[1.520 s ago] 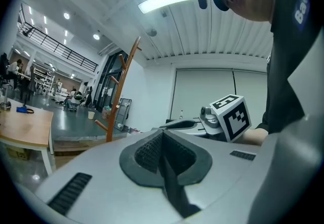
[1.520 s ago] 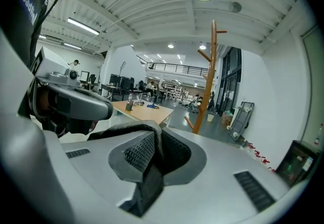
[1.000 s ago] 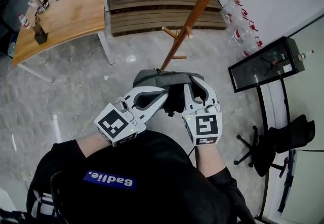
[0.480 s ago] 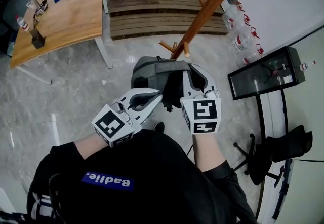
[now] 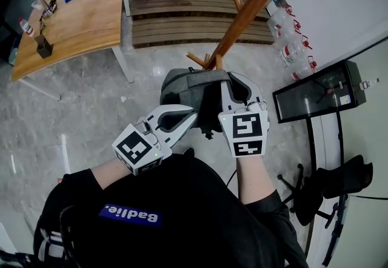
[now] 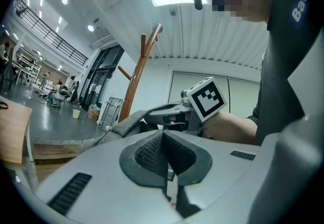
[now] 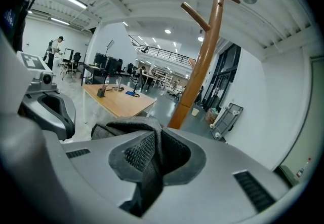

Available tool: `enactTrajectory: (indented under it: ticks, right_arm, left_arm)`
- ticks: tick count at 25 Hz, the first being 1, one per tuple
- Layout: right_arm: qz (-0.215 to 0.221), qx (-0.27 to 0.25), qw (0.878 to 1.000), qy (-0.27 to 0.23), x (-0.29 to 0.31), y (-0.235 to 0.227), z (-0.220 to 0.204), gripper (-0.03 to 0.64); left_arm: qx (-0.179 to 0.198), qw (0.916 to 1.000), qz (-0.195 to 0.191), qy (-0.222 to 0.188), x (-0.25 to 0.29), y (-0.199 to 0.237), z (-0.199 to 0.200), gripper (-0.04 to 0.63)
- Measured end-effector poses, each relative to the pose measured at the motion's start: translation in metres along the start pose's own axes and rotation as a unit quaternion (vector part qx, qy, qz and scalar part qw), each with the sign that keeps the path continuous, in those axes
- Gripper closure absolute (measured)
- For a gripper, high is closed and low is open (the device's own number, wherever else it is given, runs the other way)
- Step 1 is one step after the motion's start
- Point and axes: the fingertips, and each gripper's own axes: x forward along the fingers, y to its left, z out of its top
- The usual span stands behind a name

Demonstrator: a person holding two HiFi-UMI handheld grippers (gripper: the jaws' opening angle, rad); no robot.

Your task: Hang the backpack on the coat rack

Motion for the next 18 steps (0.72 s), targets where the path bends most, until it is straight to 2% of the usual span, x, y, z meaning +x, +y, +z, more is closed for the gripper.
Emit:
enactTrajectory:
  ticks: [3,10,18]
  right_arm:
    - [0.003,-0.025,1.000,0.017,0.003,-0.003,-0.001,0.581]
    - [0.036,-0.088,0.993,0.074,0.018,-0.010,-0.007,0.580]
    - [0.063,-0.096,0.988,0.099,0.028,-0.011,-0.012,0.580]
  left_arm:
    - [0.007,1.0000,-0.006,0.001,0.002,0.000,-0.004,0.586]
    - [-0.003,0.9999,-0.009,0.003,0.003,0.002,-0.012,0.586]
    - [-0.009,0.9999,-0.008,0.007,0.000,-0.005,-0.017,0.586]
